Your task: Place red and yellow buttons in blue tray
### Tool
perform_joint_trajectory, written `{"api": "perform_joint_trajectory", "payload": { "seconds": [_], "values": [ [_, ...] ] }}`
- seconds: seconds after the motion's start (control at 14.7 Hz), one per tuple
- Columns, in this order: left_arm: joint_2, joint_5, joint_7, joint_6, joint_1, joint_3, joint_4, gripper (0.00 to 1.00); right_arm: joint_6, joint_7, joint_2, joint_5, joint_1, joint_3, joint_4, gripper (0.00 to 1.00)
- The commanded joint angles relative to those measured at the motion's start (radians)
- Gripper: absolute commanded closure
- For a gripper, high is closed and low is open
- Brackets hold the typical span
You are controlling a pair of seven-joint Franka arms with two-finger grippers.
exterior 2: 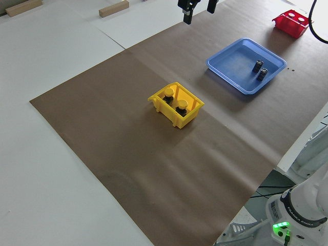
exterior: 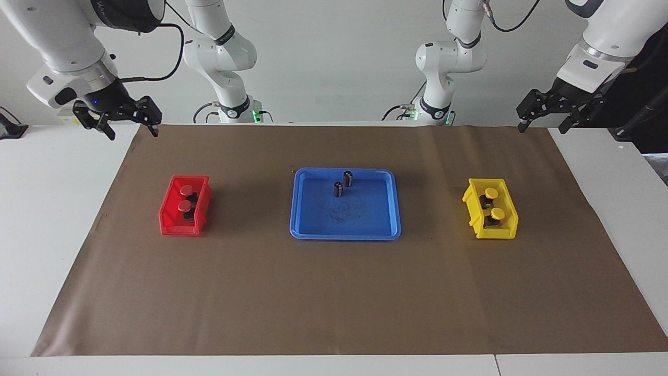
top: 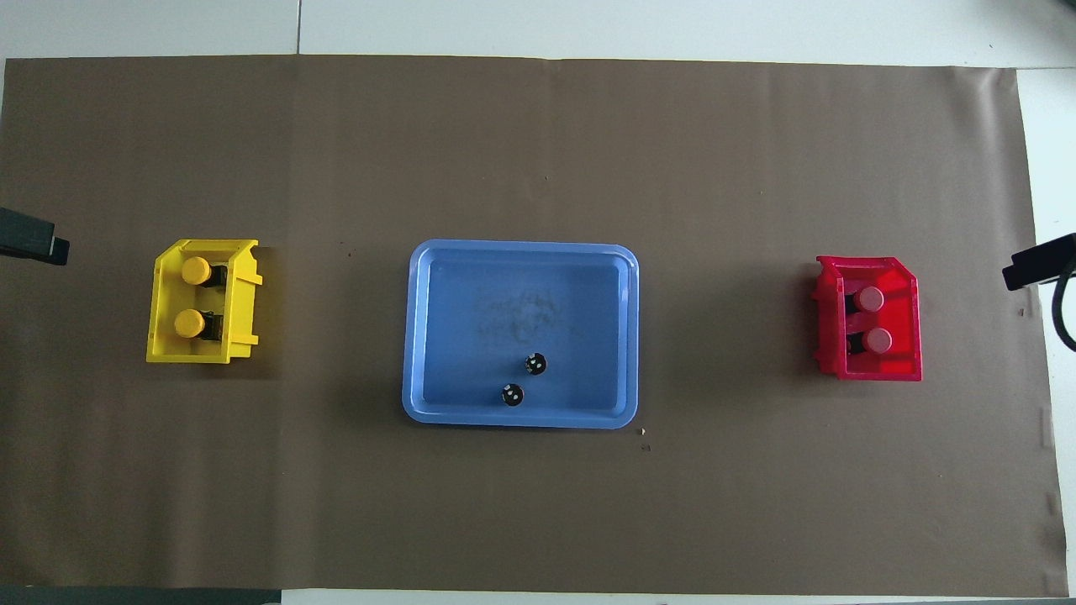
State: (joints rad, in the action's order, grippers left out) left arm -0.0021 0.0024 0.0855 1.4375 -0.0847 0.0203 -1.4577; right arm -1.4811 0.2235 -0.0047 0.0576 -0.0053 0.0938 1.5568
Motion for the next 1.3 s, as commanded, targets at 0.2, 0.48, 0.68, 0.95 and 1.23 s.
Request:
{"api": "perform_joint_trajectory", "payload": {
  "seconds": [0.2, 0.48, 0.68, 0.95, 1.23],
  "values": [
    [-0.030, 0.010, -0.003, -0.008, 0.006, -0.003, -0.030, 0.00, -0.321, -0.009, -0.064, -0.012, 0.027, -0.006, 0.302, 0.20],
    [-0.030, 0.010, -0.003, -0.008, 0.006, -0.003, -0.030, 0.00, -0.473, -0.009, 0.028, -0.074, 0.019, -0.005, 0.350, 0.25],
    [-0.030, 0.010, -0.003, -0.006, 0.006, -0.003, -0.030, 0.00, -0.651, -0.009, 0.054, -0.081, 0.005, -0.006, 0.480, 0.27],
    [-0.030, 0.010, -0.003, -0.008, 0.006, -0.003, -0.030, 0.00, -0.758, -0.010, 0.052, -0.081, -0.005, -0.005, 0.585, 0.31],
    [-0.030, 0.010, -0.003, -0.008, 0.005, -0.005, -0.030, 0.00, -0.809, -0.010, 0.049, -0.081, -0.007, -0.005, 0.626, 0.32]
  ]
}}
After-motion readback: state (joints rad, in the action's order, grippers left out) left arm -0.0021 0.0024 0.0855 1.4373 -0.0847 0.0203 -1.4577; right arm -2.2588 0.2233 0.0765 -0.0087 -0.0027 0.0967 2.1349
